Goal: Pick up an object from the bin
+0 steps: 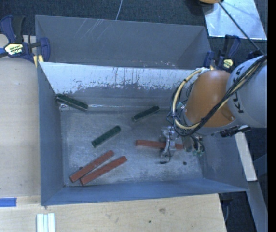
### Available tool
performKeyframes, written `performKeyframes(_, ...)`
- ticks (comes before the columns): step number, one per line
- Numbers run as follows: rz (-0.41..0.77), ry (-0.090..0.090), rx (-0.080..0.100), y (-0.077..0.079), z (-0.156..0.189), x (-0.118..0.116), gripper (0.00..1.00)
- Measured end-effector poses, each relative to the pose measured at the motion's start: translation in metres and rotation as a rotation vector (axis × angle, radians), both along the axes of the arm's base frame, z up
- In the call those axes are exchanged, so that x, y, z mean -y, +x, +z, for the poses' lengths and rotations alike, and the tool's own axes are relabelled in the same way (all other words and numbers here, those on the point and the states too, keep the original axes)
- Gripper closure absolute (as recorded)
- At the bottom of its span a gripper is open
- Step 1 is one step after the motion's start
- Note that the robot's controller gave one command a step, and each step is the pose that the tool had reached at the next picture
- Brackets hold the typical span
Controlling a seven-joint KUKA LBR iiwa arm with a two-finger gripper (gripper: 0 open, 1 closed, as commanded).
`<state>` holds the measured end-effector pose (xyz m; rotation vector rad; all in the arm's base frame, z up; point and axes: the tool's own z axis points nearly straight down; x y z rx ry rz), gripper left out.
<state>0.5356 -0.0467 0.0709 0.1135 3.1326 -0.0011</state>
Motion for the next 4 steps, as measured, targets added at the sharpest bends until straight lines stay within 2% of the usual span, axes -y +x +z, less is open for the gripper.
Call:
performKeyframes(1, 0.000, 0.000, 0.000, 0.000, 0.000, 0.000, 1.00)
performKeyframes(2, 0.014, 0.001, -0.007, 0.007, 0.094, -0.004, 0.00)
performKeyframes(3, 0.030, -0.001, 0.010, 0.007, 0.109, -0.005, 0.00)
performKeyframes(4, 0.068, -0.001, 0.000, -0.016, 0.038, -0.004, 0.00)
